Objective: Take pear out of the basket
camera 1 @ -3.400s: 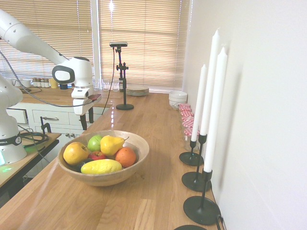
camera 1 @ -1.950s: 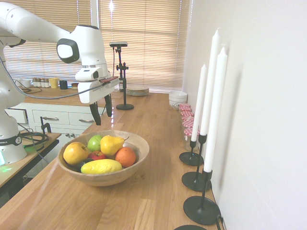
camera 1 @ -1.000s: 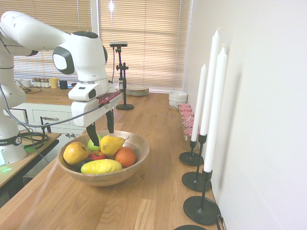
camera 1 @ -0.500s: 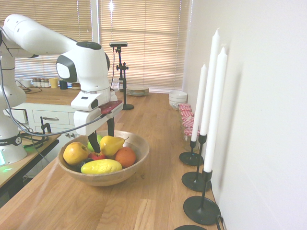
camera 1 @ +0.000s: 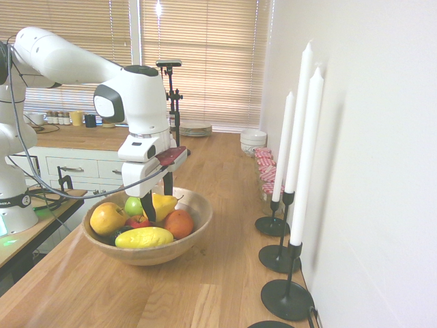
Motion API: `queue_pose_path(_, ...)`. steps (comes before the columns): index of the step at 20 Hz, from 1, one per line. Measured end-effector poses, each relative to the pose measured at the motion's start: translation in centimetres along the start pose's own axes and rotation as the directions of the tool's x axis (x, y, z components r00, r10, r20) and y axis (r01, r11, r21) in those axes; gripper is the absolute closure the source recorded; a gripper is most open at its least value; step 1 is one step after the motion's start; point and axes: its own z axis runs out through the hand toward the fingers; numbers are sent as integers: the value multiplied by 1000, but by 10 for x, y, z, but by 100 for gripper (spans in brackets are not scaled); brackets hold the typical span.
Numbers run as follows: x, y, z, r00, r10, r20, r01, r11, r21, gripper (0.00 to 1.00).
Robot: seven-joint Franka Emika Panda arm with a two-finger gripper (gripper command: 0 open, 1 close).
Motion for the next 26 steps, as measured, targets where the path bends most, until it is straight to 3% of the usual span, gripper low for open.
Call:
queue_pose_path(18, 1, 1, 1, 1000, 10, 7, -10, 1000, 6, 100)
queue_pose_path(26, -38, -32, -71, 999, -34, -40, 37, 997, 71, 100)
